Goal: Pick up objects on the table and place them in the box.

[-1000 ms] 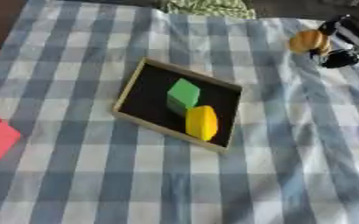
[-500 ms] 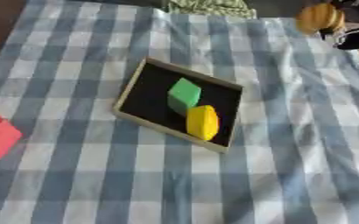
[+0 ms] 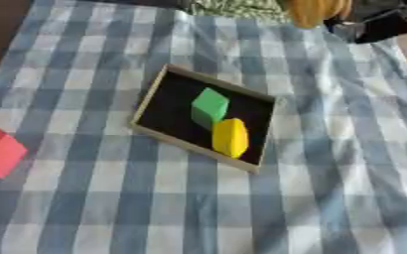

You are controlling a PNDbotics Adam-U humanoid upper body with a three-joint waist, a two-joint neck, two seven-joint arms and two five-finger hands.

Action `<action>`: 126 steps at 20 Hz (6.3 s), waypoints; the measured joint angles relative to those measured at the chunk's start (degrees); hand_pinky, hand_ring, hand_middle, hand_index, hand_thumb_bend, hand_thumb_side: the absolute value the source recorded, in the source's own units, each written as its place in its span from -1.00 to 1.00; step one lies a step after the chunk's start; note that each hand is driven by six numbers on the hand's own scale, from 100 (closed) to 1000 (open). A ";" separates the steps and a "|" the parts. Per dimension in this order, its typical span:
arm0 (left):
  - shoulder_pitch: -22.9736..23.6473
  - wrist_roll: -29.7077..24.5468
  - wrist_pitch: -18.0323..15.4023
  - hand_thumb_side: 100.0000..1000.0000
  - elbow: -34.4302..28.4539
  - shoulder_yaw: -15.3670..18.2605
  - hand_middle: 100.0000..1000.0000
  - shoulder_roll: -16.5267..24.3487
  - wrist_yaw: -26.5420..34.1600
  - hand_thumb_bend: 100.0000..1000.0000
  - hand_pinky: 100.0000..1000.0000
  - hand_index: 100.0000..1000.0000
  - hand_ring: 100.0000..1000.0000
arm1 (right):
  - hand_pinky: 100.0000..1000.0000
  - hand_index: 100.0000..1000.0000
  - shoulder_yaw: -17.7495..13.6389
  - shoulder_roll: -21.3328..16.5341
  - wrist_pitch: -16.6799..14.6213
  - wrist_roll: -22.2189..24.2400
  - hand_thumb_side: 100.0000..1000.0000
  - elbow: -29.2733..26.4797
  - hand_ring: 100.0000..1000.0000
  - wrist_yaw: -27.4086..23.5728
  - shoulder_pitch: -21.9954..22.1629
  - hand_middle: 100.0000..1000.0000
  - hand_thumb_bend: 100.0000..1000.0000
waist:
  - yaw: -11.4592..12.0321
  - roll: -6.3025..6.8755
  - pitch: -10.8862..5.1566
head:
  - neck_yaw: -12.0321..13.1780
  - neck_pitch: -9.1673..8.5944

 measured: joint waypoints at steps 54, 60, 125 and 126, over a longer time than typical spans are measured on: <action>-0.63 -1.41 0.13 0.16 0.00 -1.03 0.31 -0.51 0.93 -1.00 1.00 0.64 0.52 | 1.00 1.00 7.05 22.82 -10.48 19.03 0.59 13.16 1.00 8.03 -6.09 1.00 -1.00 | 1.13 -0.44 -0.51 | -0.39 0.00; -0.63 -1.39 0.13 0.14 0.00 -1.02 0.31 -0.51 0.94 -1.00 1.00 0.64 0.53 | 0.97 1.00 3.53 22.04 -9.67 17.68 -0.18 9.70 1.00 4.57 -6.11 1.00 -1.00 | 0.86 -0.44 -0.51 | 0.14 0.01; -17.72 -45.70 -24.21 -1.00 22.48 -17.53 0.64 28.63 -41.18 0.50 0.82 0.82 0.79 | 0.75 0.65 -18.12 -0.15 12.41 -16.44 -0.84 -12.89 0.48 -17.98 13.87 0.46 -1.00 | -1.19 -0.10 -1.67 | 5.63 1.21; -18.37 -46.21 -24.67 -1.00 23.18 -18.08 0.64 28.35 -41.91 0.50 0.82 0.81 0.79 | 0.75 0.65 -18.13 0.04 12.42 -16.44 -0.80 -12.86 0.48 -17.99 13.87 0.46 -1.00 | -1.27 -0.10 -1.67 | 5.65 1.21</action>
